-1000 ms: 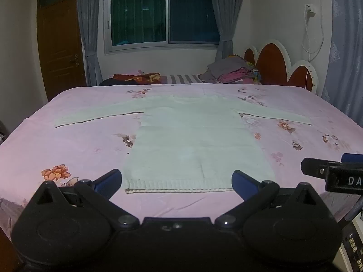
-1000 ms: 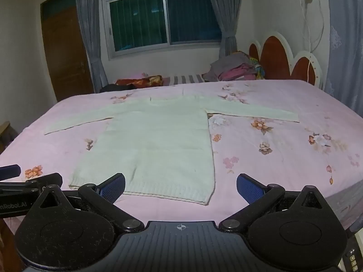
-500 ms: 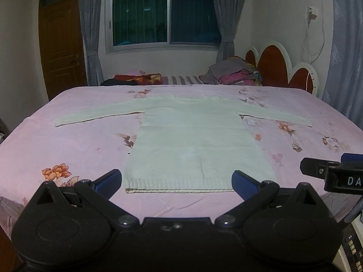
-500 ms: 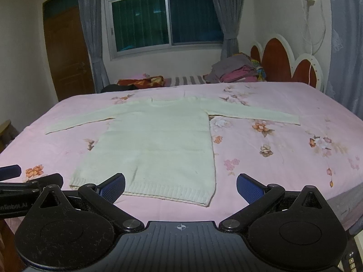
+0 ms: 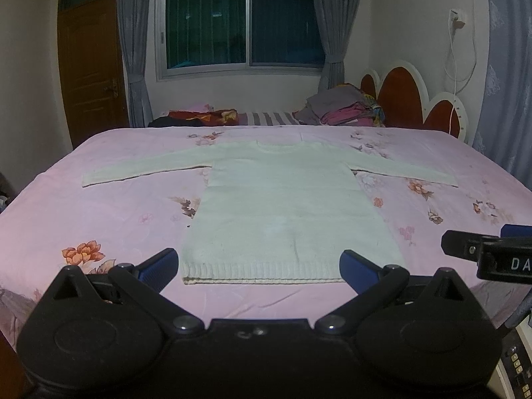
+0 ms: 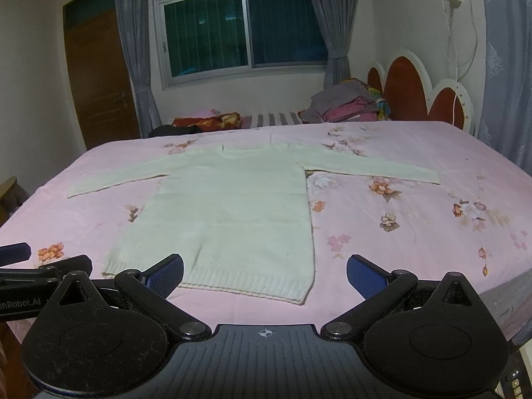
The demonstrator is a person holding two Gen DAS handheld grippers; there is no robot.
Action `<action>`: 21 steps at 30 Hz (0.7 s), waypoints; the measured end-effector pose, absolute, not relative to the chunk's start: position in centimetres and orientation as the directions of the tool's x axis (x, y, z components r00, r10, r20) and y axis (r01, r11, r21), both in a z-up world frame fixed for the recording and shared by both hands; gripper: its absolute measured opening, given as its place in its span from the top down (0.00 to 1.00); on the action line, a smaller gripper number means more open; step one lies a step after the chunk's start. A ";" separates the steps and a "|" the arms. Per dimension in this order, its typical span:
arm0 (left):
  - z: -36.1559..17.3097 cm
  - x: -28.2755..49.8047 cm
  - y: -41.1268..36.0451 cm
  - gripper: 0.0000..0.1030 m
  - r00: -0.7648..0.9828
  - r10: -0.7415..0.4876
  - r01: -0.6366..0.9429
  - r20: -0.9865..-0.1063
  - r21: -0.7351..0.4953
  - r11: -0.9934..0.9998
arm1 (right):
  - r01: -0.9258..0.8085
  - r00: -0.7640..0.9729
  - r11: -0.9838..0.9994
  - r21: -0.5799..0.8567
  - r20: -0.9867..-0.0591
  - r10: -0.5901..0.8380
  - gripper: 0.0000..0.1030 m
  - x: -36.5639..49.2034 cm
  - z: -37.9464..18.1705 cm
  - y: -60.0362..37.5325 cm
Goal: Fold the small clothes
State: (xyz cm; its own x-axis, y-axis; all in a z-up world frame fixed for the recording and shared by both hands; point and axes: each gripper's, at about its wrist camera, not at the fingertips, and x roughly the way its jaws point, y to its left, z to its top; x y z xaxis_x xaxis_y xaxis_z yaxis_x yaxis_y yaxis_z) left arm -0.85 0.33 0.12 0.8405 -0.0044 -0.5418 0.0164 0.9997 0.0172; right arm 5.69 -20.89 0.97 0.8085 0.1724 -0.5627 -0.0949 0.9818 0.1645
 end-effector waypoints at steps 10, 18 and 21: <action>0.2 -0.7 0.6 0.00 0.843 -0.003 0.016 -0.538 0.019 1.000 | -0.093 0.813 0.982 0.164 -0.557 0.171 0.00 5.9 1.2 -20.8; 0.4 -0.8 0.3 0.00 0.843 -0.004 0.019 -0.538 0.022 1.000 | -0.094 0.811 0.981 0.167 -0.559 0.173 0.00 6.0 1.2 -21.0; 0.4 -0.8 0.4 0.00 0.843 -0.006 0.021 -0.539 0.023 1.000 | -0.095 0.809 0.981 0.167 -0.561 0.174 0.00 6.0 1.2 -21.0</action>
